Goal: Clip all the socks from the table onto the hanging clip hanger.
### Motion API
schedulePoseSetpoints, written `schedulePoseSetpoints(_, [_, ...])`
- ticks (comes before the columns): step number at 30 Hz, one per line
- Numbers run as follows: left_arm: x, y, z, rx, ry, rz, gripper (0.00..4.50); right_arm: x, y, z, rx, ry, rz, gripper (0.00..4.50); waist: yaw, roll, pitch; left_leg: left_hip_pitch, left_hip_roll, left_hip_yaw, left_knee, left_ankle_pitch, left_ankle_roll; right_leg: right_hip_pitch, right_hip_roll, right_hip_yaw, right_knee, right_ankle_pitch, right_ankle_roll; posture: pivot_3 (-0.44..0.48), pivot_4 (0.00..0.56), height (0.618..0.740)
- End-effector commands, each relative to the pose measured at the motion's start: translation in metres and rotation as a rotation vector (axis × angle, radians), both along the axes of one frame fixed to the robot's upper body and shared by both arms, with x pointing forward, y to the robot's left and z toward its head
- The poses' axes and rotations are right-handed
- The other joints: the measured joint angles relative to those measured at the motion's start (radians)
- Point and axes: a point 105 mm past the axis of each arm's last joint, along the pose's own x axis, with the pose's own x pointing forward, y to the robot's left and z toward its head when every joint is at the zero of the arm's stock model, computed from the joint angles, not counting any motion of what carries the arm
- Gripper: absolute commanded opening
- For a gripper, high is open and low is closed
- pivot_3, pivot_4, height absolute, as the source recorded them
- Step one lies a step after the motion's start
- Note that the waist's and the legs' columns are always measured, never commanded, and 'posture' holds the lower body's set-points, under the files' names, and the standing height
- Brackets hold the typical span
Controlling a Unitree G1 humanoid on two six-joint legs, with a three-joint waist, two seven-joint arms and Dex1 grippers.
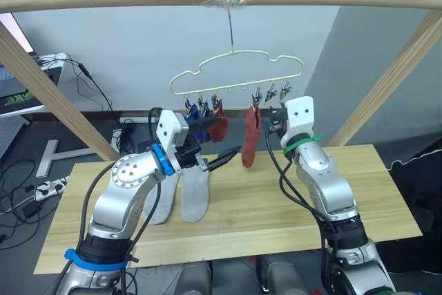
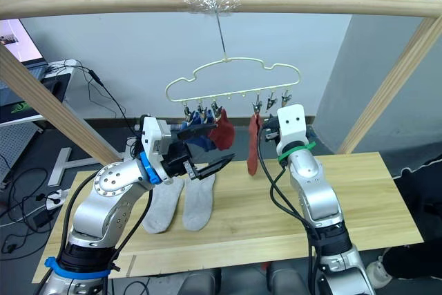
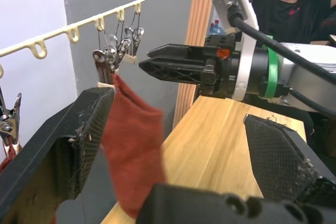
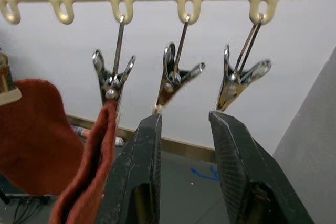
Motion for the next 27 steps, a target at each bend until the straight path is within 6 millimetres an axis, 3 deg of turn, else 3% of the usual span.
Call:
schedulePoseSetpoints(1, [-0.003, -0.005, 0.018, -0.026, -0.068, -0.019, 4.5, 0.006, -0.002, 0.016, 0.018, -0.056, -0.009, 1.46, 0.001, 0.0, 0.0, 0.0, 0.0, 0.0, 0.0, 0.0, 0.0, 0.0, 0.0, 0.0, 0.0, 0.0, 0.0, 0.19, 0.17, 0.74])
schedulePoseSetpoints(12, [-0.001, -0.004, 0.02, -0.028, -0.077, -0.013, 4.5, 0.023, 0.002, 0.021, 0.054, -0.055, -0.005, 1.46, 0.008, 0.0, 0.0, 0.0, 0.0, 0.0, 0.0, 0.0, 0.0, 0.0, 0.0, 0.0, 0.0, 0.002, -0.003, 0.198, 0.175, 0.74])
schedulePoseSetpoints(27, [0.001, -0.007, 0.025, -0.044, -0.096, -0.009, 4.5, 0.026, 0.02, 0.031, 0.055, -0.089, 0.06, 1.46, 0.012, 0.0, 0.0, 0.0, 0.0, 0.0, 0.0, 0.0, 0.0, 0.0, 0.0, 0.0, 0.0, 0.002, -0.003, 0.2, 0.176, 0.74])
